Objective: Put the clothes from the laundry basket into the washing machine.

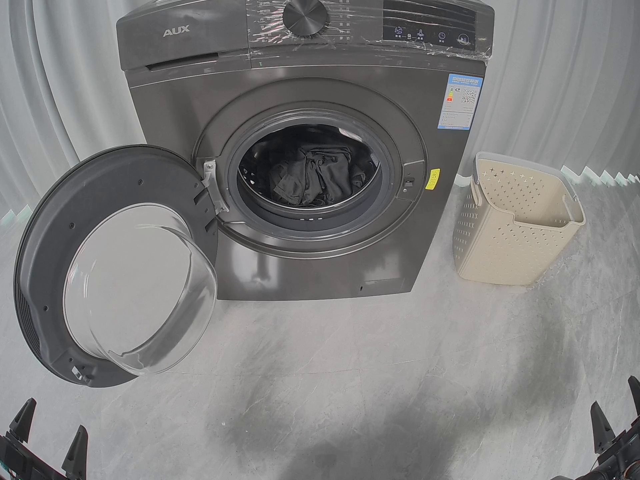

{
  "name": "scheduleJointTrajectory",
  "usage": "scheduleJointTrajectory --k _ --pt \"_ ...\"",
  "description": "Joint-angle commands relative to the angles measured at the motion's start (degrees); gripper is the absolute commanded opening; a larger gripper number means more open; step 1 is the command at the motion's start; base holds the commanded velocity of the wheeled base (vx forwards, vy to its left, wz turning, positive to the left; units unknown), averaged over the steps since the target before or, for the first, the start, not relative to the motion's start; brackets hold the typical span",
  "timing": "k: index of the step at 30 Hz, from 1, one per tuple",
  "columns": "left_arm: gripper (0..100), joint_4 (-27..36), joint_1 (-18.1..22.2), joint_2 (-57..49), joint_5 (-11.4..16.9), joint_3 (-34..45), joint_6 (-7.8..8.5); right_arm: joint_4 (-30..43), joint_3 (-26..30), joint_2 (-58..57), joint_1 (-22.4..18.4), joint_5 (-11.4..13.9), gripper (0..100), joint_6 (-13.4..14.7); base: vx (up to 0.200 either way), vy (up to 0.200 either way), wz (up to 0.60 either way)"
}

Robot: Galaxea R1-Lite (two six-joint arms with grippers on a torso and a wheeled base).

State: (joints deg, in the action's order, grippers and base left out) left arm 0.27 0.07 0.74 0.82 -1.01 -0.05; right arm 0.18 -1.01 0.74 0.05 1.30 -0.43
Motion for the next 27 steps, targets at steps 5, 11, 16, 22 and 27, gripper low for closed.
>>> scheduleJointTrajectory --k 5,11,16,22,27 --pt "100 0.00 0.01 -0.74 0.06 0.92 -0.13 -0.01 0.92 -0.57 0.04 0.01 100 -0.01 0.000 0.160 0.00" --pt "100 0.00 0.01 -0.74 0.06 0.92 -0.13 -0.01 0.92 -0.57 0.04 0.01 100 -0.01 0.000 0.067 0.00" --pt "100 0.00 0.01 -0.74 -0.20 0.92 -0.74 -0.01 0.92 -0.57 0.04 0.01 100 -0.01 0.000 0.000 0.00" --pt "100 -0.09 0.01 -0.74 -0.03 0.92 -0.65 -0.01 0.92 -0.57 0.04 0.01 100 -0.01 0.000 0.000 0.00" --pt "100 -0.09 0.01 -0.74 -0.03 0.92 -0.65 -0.01 0.92 -0.57 0.04 0.01 100 -0.01 0.000 0.000 0.00"
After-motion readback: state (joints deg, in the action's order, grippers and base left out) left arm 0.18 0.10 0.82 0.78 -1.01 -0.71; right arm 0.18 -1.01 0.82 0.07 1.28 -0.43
